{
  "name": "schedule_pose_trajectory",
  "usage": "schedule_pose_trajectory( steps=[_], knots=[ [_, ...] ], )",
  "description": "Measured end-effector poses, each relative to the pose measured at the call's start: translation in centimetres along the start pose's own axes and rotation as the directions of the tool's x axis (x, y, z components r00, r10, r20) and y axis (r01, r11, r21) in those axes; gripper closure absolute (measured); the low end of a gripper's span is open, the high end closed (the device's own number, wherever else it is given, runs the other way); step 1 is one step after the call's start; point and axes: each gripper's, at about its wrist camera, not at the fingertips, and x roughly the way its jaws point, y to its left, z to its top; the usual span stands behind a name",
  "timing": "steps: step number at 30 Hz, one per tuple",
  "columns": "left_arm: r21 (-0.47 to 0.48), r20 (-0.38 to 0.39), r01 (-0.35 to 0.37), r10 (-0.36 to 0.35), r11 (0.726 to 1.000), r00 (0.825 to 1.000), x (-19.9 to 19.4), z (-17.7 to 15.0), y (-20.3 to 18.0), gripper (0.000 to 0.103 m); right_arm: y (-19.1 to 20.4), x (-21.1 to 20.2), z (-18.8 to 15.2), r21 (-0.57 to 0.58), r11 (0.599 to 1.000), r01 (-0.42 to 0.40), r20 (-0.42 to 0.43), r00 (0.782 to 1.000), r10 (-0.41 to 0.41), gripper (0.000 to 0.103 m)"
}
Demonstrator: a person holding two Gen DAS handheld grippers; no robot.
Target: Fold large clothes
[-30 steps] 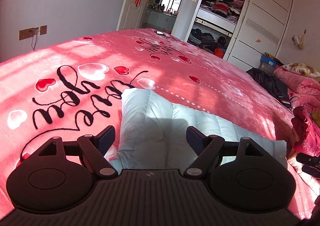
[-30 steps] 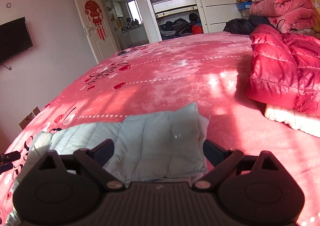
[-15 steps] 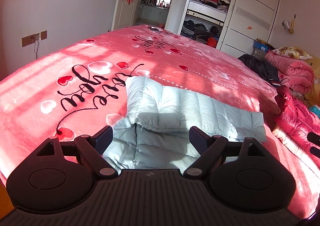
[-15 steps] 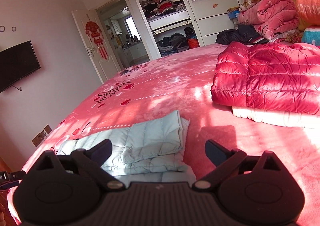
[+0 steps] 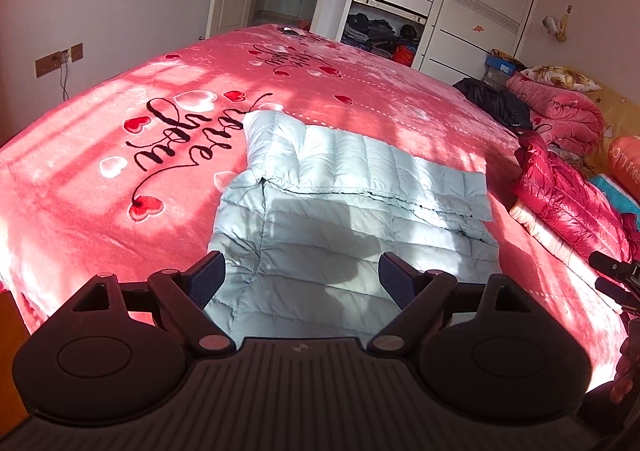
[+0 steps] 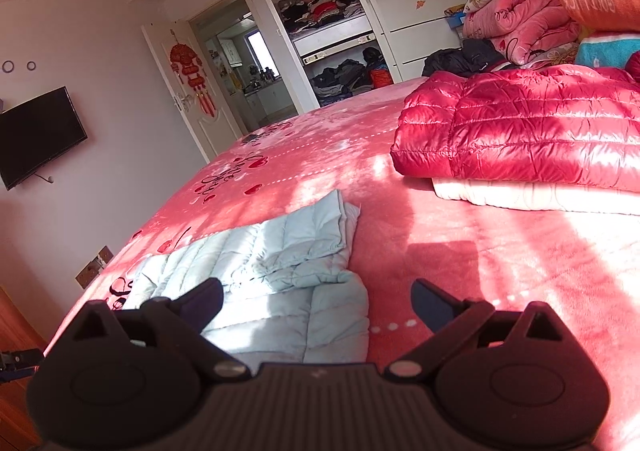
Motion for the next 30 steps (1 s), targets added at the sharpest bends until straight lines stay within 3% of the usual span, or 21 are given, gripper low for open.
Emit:
schedule_pose_trajectory(
  steps=[13,19,21,30],
  knots=[
    [0.013,-0.095,-0.021,0.022,1.0,0.995,1.8,-1.5,1.0,0.0,-0.1,0.5,-3.5,-0.062,0.997,-0.039,-0.215,0.976,0.025,0.002],
    [-0.026,-0.183,-0.004,-0.001,1.0,0.983,5.3,-1.3,3.9,0.0,-1.1,1.7,-4.7,-0.053,0.998,-0.026,-0.343,0.939,0.006,0.002],
    [-0.028,-0.211,-0.015,0.008,0.999,0.977,6.6,-1.3,4.7,0.0,-1.5,2.4,-5.2,-0.038,0.999,-0.018,-0.397,0.918,0.002,0.002],
    [-0.032,-0.328,-0.012,0.001,0.999,0.945,11.7,-1.9,6.9,0.002,-1.3,3.7,-6.7,-0.068,0.998,-0.016,-0.519,0.855,-0.022,0.007]
  ],
)
